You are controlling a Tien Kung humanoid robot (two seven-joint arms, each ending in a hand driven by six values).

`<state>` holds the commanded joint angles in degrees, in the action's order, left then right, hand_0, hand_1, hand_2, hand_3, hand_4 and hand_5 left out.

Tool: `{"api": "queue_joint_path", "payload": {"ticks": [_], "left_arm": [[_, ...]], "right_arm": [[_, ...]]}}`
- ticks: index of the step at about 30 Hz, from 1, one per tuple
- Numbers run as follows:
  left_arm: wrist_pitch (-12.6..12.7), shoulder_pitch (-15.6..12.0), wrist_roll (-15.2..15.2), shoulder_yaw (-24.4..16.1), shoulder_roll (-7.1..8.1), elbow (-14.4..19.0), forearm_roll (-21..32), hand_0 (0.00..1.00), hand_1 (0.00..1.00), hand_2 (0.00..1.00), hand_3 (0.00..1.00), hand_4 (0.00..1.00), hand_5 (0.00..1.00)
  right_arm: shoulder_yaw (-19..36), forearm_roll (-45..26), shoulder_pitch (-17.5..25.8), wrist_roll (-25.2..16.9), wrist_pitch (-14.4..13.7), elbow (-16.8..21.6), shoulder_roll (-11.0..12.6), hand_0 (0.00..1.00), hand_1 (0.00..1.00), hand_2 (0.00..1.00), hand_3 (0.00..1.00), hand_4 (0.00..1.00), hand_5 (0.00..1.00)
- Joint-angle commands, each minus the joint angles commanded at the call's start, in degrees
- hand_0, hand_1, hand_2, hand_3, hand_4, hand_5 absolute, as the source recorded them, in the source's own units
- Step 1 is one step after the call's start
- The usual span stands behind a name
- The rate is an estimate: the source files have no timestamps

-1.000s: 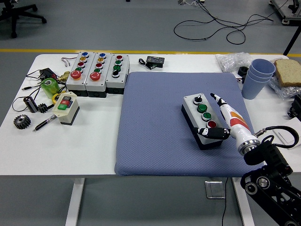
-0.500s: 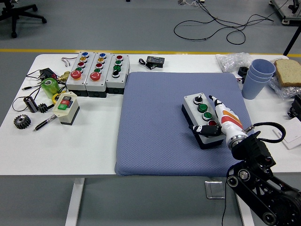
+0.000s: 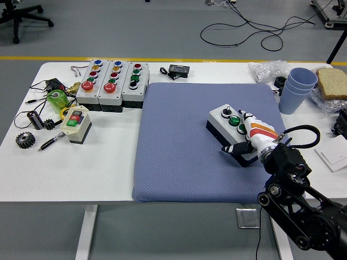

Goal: Pick up the button,place it on the desk,press the button,press the button

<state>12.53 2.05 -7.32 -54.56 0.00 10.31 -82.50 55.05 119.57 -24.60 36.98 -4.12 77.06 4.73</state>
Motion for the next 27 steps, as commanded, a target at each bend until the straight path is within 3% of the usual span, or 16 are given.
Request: {"api": "queue_joint_path", "payload": {"ticks": [7, 14, 15, 20, 21, 26, 27], "left_arm": [[-0.04, 0.13, -0.07, -0.08, 0.0, 0.0, -0.12, 0.602, 0.632, 0.678, 0.549, 0.366, 0.693], [-0.01, 0.16, -0.04, 0.04, 0.0, 0.0, 0.12, 0.602, 0.632, 0.677, 0.548, 0.366, 0.692], [0.01, 0.16, -0.04, -0.04, 0.0, 0.0, 0.08, 0.603, 0.632, 0.678, 0.55, 0.367, 0.694], [0.02, 0.16, -0.08, -0.14, 0.0, 0.0, -0.02, 0.603, 0.632, 0.678, 0.55, 0.367, 0.694], [0.02, 0.15, -0.08, -0.13, 0.0, 0.0, -0.04, 0.602, 0.632, 0.679, 0.549, 0.368, 0.694], [0.01, 0.13, -0.13, -0.31, 0.0, 0.0, -0.28, 0.602, 0.632, 0.679, 0.549, 0.368, 0.694], [0.0, 0.14, -0.14, -0.33, 0.0, 0.0, -0.33, 0.603, 0.632, 0.678, 0.549, 0.369, 0.695]], "right_arm": [[0.82, 1.19, -0.72, 0.0, 0.22, -0.82, -0.38, 0.737, 0.783, 0.951, 0.998, 0.991, 0.203], [2.28, 3.79, -2.36, 0.0, 2.49, -3.63, -0.74, 0.699, 0.742, 0.935, 0.998, 0.986, 0.198], [2.37, 3.89, -2.63, 0.0, 3.16, -4.16, -0.71, 0.548, 0.577, 0.881, 0.998, 0.97, 0.183], [2.48, 4.28, -3.27, 0.0, 5.39, -5.63, -0.52, 0.548, 0.577, 0.881, 0.998, 0.97, 0.183], [2.48, 4.37, -3.34, 0.0, 5.65, -5.8, -0.47, 0.427, 0.463, 0.822, 0.998, 0.958, 0.174], [2.35, 5.68, -3.59, 0.0, 6.99, -6.36, -0.11, 0.427, 0.463, 0.822, 0.998, 0.958, 0.174], [2.33, 6.39, -3.63, 0.0, 7.25, -6.39, -0.02, 0.294, 0.339, 0.683, 0.998, 0.945, 0.171]]}}
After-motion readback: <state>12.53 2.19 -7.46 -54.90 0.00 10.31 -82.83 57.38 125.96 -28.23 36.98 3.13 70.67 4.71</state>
